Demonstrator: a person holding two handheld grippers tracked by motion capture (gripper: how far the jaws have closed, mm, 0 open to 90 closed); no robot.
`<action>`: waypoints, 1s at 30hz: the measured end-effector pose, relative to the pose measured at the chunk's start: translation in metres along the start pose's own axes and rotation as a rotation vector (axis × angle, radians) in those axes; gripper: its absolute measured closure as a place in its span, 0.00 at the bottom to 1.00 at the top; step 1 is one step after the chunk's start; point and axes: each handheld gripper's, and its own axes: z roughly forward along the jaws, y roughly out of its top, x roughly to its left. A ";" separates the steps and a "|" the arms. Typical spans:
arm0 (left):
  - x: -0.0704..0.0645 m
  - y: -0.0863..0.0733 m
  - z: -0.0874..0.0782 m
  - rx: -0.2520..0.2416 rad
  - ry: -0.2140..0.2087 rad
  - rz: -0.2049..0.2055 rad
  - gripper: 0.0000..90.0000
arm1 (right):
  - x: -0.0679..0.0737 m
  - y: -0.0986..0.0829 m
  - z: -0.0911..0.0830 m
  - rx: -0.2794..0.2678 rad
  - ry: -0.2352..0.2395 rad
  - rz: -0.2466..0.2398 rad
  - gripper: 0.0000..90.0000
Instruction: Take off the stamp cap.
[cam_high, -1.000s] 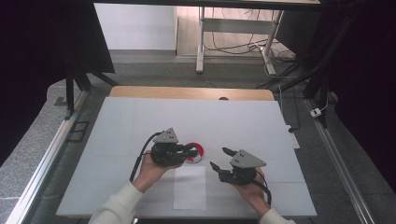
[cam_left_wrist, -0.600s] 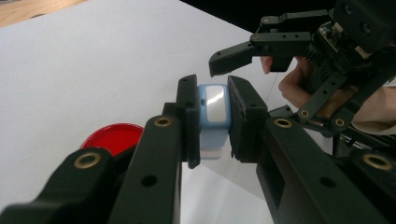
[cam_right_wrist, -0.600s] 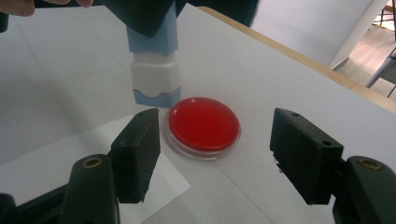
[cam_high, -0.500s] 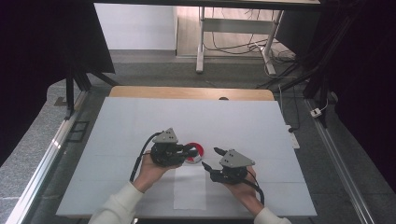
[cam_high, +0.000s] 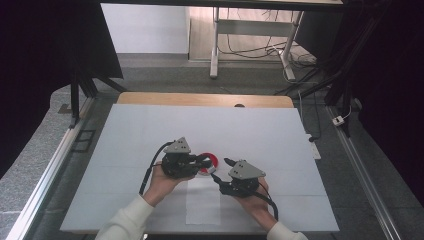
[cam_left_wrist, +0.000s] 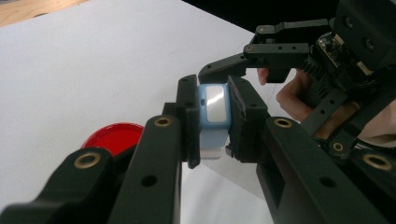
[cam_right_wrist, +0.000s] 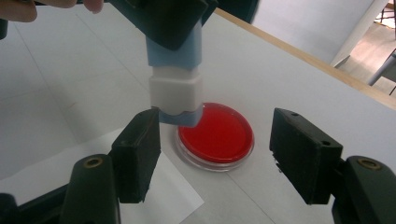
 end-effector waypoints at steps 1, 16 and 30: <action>0.000 0.000 0.000 0.000 0.000 0.000 0.83 | 0.000 0.000 0.000 0.000 0.000 0.000 0.37; 0.000 -0.002 0.003 0.000 0.014 -0.007 0.83 | 0.011 0.002 0.009 0.012 0.011 -0.002 0.45; -0.001 -0.003 0.004 -0.008 0.018 -0.012 0.83 | 0.017 0.003 0.015 0.061 -0.027 -0.026 0.63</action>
